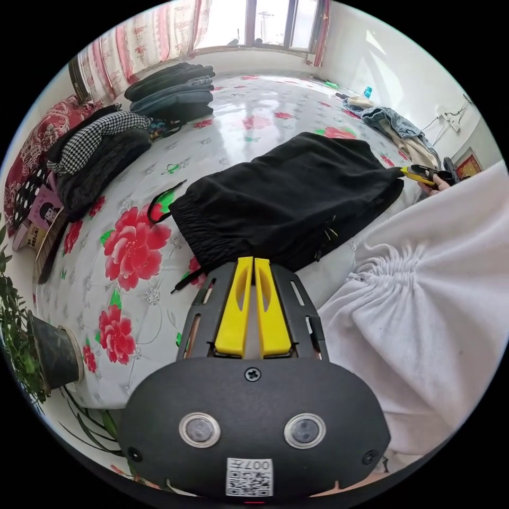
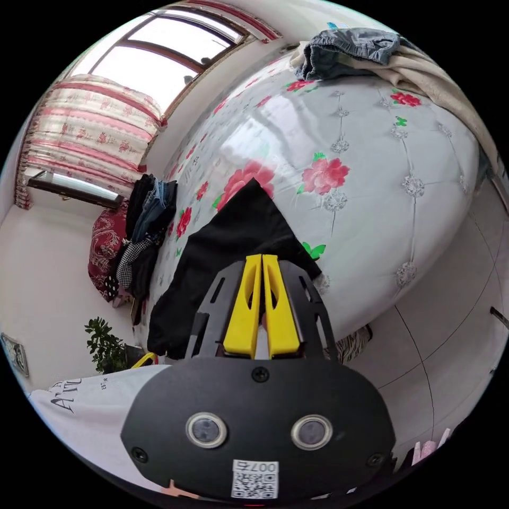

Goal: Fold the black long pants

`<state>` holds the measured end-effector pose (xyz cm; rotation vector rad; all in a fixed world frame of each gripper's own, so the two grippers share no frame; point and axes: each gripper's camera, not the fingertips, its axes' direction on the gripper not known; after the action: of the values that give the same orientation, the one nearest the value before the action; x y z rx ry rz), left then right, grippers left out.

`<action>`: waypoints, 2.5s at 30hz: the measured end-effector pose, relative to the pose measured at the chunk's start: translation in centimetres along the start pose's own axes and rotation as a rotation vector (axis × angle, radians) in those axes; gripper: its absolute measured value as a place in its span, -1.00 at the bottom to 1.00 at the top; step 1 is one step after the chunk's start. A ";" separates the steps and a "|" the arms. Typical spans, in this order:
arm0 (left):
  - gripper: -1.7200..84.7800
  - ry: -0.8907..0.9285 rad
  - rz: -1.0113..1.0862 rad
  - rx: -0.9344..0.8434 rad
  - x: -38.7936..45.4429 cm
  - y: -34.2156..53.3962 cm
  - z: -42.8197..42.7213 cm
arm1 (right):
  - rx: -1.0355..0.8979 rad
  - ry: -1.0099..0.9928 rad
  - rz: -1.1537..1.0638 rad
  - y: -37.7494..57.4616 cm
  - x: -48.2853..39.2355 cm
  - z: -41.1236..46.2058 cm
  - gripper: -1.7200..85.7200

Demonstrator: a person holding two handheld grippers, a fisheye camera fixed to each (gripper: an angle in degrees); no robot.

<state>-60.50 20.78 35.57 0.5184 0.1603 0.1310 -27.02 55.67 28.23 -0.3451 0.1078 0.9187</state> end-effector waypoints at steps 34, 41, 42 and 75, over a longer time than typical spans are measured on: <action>-0.88 0.324 -0.720 0.324 -15.4 6.8 -10.1 | -0.103 -0.182 -0.166 -7.9 -9.1 2.6 -0.96; -0.78 0.440 -0.907 0.467 -18.1 10.8 -11.5 | -0.477 -0.424 -0.914 -2.5 -32.9 9.6 -0.96; -0.77 0.454 -0.931 0.479 -18.5 11.5 -11.6 | -0.519 -0.437 -0.960 -1.5 -34.2 10.6 -0.96; -0.79 0.767 -1.002 0.221 -28.9 7.7 -5.9 | -0.974 -0.411 -0.246 -12.2 -13.0 18.5 -0.91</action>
<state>-90.55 25.49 37.85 0.5342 1.1674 -0.6872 -26.25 45.31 51.73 -1.0307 -0.7720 0.7259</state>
